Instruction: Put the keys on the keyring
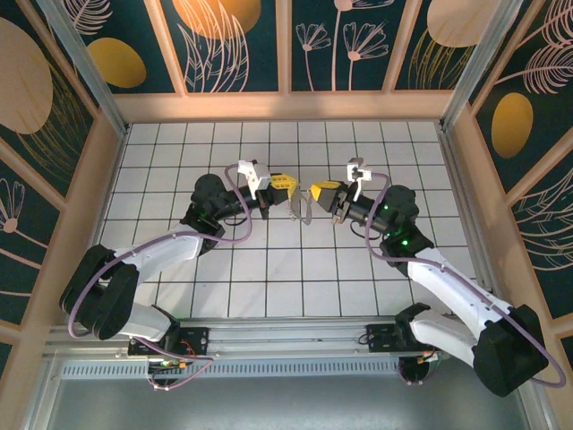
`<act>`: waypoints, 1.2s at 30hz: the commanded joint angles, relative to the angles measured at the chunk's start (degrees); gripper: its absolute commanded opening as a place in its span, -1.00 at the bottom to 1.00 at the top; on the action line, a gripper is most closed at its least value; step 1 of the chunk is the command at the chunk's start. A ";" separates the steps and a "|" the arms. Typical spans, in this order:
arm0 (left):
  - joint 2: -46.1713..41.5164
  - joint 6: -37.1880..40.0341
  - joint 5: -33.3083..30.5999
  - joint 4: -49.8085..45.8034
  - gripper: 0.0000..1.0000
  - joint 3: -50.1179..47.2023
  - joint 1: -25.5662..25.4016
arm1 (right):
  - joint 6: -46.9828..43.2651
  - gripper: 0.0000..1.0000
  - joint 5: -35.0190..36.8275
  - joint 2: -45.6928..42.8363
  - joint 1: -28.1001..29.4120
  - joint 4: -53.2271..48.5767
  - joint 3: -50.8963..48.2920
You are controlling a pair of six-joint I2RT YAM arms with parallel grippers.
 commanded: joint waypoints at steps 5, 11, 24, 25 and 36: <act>1.37 -0.88 0.39 0.94 -1.00 2.00 -0.72 | -1.36 -1.00 2.51 0.97 1.45 5.61 2.52; 1.74 -0.84 0.49 1.03 -1.00 2.29 -1.01 | -1.62 -1.00 2.72 2.20 1.64 6.28 3.35; 1.79 -0.79 1.00 1.30 -1.00 2.81 -1.15 | -2.06 -1.00 2.87 4.71 1.64 6.41 4.55; 1.78 -0.79 1.01 1.25 -1.00 2.83 -1.12 | -2.07 -1.00 2.83 4.93 1.57 6.48 4.59; 1.83 -0.57 1.46 1.13 -1.00 2.96 -1.28 | -1.89 -1.00 2.80 5.96 2.69 7.28 5.29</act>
